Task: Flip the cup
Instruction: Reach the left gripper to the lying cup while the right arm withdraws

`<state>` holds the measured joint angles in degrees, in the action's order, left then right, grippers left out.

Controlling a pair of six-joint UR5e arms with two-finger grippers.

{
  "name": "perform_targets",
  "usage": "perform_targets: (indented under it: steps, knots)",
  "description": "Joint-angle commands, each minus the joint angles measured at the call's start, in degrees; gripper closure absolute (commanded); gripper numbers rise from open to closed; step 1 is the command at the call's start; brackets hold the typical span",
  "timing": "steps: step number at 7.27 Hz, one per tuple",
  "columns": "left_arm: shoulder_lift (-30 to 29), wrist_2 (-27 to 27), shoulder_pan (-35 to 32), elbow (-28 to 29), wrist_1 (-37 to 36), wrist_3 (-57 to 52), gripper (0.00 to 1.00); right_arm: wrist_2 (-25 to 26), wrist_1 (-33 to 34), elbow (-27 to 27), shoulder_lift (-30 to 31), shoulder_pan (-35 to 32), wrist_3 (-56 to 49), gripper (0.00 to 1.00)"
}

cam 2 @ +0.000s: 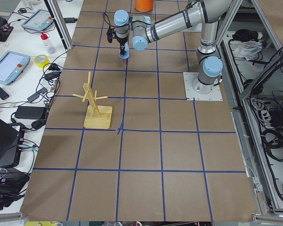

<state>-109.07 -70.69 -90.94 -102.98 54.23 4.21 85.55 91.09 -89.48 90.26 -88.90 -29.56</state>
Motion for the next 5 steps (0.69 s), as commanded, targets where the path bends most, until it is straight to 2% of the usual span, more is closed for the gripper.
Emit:
perform_targets:
  steps: [1, 2, 3, 4, 5]
  knots:
    - [-6.48, 5.7, -2.31, 0.23, -7.88, 5.26, 0.0, 0.5, 0.05, -0.52, 1.59, -0.04, 16.56, 0.0]
    - [-7.72, 6.09, -2.4, 0.32, -9.21, 5.55, 0.0, 0.67, -0.21, -0.96, 1.85, -0.13, 25.78, 0.0]
    - [-8.69, 6.09, -3.1, 0.32, -9.84, 5.55, 0.0, 5.28, -0.04, -1.22, 1.85, -0.13, 29.7, 0.0]
    - [-9.49, 6.0, -4.67, 0.32, -10.54, 6.16, 0.0, 7.42, -0.04, -1.14, 1.85, -0.13, 29.74, 0.0]
    - [-9.58, 6.26, -4.95, 0.67, -11.68, 7.03, 0.34, 7.35, 0.05, -1.22, 1.68, -0.13, 30.0, 0.0]
